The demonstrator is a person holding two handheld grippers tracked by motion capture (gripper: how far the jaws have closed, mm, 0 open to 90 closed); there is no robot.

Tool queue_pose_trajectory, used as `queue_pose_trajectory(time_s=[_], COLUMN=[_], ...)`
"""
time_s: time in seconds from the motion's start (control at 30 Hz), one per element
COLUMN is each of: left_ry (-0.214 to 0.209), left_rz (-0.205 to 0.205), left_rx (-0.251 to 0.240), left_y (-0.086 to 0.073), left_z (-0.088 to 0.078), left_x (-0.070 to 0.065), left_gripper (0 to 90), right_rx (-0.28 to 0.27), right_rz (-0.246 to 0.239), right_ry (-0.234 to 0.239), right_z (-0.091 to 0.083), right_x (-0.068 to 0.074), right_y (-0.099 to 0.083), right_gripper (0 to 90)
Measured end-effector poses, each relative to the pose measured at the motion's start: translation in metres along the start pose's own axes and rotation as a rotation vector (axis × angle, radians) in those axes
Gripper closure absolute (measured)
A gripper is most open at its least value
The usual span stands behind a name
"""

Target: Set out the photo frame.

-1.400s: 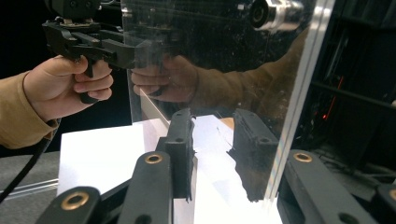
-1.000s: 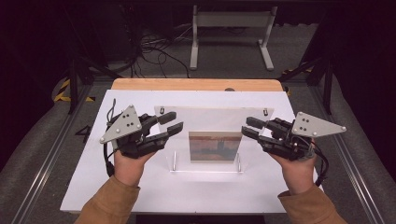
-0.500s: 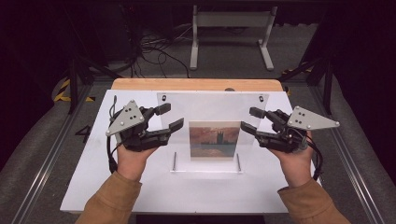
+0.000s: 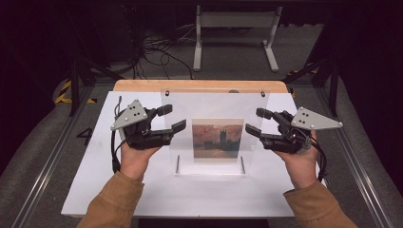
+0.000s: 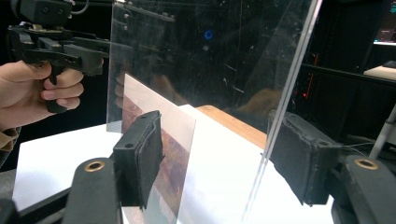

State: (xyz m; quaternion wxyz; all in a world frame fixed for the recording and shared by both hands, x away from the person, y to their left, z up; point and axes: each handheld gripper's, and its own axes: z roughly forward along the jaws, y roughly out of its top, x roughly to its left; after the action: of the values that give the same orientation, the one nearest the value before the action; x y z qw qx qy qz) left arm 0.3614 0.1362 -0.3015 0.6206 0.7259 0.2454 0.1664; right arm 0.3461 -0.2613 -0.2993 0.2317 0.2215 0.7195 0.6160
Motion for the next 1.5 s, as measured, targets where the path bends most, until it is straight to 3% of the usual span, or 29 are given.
queue_pose_trajectory(time_s=[0.27, 0.6, 0.77, 0.87, 0.97, 1.07, 1.5], left_ry=[0.025, 0.061, 0.071, 0.094, 0.104, 0.138, 0.253], left_rz=[-0.011, 0.021, -0.013, -0.018, -0.030, -0.038, -0.082], left_rx=[0.020, 0.099, 0.120, 0.144, 0.161, 0.187, 0.250], left_y=[-0.004, -0.017, -0.027, -0.034, -0.041, -0.050, -0.089], left_z=[-0.004, -0.033, -0.046, -0.055, -0.060, -0.071, -0.092], left_x=[0.002, -0.005, -0.004, -0.002, 0.000, 0.004, 0.020], left_gripper=[23.8, 11.6, 7.9, 5.7, 3.6, 2.2, 0.0], right_rx=[0.036, 0.149, 0.185, 0.188, 0.206, 0.226, 0.249], right_rz=[0.021, 0.029, 0.072, 0.049, 0.057, 0.059, 0.103], right_ry=[-0.028, -0.074, -0.082, -0.087, -0.109, -0.147, -0.210], right_z=[-0.006, -0.029, -0.039, -0.046, -0.054, -0.059, -0.080], right_x=[0.000, 0.003, 0.000, -0.001, -0.003, -0.005, -0.013], right_y=[-0.001, -0.002, -0.005, -0.009, -0.014, -0.020, -0.046], right_gripper=[27.8, 11.4, 5.2, 5.0, 2.7, 0.9, 0.4])
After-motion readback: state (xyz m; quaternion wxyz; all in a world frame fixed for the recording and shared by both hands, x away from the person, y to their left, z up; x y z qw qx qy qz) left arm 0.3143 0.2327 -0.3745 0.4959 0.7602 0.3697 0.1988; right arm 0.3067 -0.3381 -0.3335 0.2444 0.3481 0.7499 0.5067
